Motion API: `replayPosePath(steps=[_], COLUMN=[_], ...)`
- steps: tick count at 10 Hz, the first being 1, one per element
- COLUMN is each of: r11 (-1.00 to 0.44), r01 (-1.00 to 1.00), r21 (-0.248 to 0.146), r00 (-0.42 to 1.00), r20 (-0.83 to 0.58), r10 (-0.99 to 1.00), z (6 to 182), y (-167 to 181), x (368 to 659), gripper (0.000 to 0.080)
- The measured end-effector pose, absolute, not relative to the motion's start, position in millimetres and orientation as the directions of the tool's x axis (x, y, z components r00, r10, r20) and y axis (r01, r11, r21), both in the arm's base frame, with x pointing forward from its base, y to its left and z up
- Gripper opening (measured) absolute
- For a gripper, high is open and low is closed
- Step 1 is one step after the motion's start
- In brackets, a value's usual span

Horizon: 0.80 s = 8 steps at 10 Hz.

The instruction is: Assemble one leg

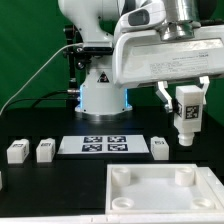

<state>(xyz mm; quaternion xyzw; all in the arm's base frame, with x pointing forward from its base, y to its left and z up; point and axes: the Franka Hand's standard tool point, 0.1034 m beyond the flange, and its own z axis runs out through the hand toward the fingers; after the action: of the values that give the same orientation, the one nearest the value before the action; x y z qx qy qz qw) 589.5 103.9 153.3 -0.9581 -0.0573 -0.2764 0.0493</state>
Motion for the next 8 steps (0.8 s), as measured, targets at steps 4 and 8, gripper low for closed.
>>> replayPosePath(steps=[4, 8], r11=[-0.987, -0.987], r01=[0.141, 0.145], r21=[-0.074, -0.069], r00=[0.809, 0.85], r20=[0.583, 0.519], r10=[0.072, 0.089], z=[135.7, 129.3], y=[112.7, 116.2], x=[583.6, 601.0], gripper=[0.0288, 0.0288])
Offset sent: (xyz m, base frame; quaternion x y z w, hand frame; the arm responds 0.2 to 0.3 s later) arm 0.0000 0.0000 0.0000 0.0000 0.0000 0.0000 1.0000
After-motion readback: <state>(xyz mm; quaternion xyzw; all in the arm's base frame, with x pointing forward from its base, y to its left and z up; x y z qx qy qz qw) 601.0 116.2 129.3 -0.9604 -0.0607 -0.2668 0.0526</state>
